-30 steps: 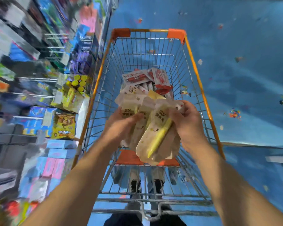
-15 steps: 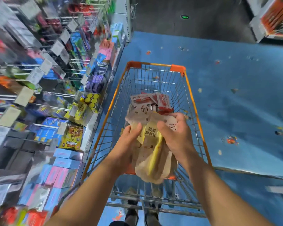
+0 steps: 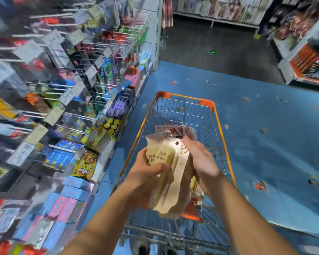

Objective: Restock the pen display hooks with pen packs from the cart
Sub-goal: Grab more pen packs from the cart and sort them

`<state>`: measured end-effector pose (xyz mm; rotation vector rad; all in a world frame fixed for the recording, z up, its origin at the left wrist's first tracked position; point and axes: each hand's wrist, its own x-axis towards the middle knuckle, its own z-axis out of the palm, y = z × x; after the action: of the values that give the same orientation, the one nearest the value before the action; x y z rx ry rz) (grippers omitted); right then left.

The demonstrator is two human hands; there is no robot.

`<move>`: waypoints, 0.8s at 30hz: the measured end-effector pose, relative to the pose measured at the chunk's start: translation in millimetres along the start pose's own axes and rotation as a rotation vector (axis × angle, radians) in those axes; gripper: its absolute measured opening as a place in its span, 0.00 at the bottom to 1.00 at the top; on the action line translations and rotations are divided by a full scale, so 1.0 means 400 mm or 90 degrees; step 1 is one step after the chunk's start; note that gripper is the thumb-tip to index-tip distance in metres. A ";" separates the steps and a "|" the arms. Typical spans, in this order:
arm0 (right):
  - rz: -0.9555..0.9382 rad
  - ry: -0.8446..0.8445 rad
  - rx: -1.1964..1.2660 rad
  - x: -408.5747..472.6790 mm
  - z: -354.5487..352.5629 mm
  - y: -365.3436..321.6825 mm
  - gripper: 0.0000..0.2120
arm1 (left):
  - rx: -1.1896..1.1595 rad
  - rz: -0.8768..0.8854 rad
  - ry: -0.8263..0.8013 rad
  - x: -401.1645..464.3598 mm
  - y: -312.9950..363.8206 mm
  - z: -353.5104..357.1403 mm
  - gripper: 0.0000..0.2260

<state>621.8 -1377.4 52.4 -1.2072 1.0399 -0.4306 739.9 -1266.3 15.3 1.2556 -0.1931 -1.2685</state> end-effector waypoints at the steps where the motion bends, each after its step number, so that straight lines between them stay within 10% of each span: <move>1: 0.005 -0.015 0.017 0.000 0.008 -0.006 0.17 | -0.002 -0.002 0.001 -0.002 0.003 -0.011 0.24; 9: 0.120 0.071 0.168 -0.022 0.067 0.010 0.18 | -0.032 0.033 -0.011 -0.057 0.031 -0.079 0.40; 24: 0.036 -0.166 0.065 -0.113 0.114 -0.043 0.15 | -0.147 0.058 -0.014 -0.212 0.008 -0.040 0.40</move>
<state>641.5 -1323.9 86.6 -1.1078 0.8161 -0.2706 721.4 -1191.3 53.7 1.0245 -0.1154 -1.1897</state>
